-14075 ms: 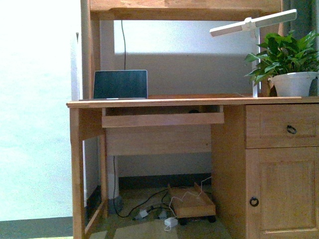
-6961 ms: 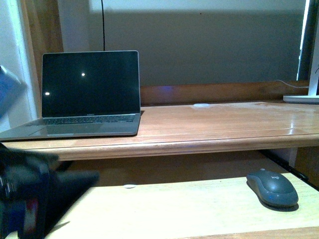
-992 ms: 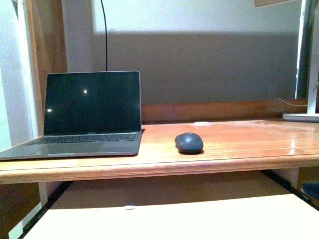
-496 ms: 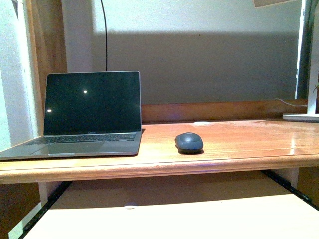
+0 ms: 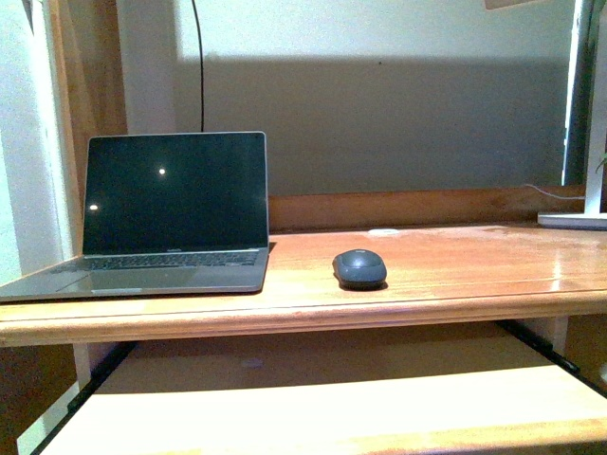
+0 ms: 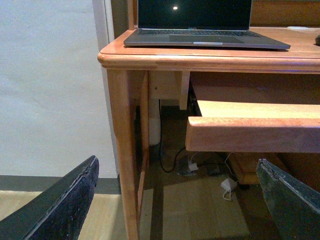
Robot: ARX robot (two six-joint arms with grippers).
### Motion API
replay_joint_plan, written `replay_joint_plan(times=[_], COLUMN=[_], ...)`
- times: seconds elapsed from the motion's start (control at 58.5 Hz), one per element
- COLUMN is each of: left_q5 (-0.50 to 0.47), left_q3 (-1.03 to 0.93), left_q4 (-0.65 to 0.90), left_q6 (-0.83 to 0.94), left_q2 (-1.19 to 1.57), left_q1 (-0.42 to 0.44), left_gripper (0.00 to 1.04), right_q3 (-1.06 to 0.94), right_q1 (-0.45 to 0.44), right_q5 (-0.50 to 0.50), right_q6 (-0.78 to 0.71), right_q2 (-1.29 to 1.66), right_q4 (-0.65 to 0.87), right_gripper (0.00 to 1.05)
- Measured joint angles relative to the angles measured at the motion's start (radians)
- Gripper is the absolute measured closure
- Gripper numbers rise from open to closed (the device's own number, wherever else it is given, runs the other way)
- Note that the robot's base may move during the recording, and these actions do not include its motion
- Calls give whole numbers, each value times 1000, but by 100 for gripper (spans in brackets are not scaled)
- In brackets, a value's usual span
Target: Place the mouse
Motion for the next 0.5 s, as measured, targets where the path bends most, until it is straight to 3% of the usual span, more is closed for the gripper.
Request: replay_joint_plan(times=[0.496], left_q5=[0], left_q3=[0], left_q4=[0], left_q6=[0], left_q2=[0], left_q1=[0], left_gripper=[8], right_q3=[425], right_q1=[210], right_q5=[493], right_q6=[118], right_q2=[296], right_q4=[-120], right_gripper=[7])
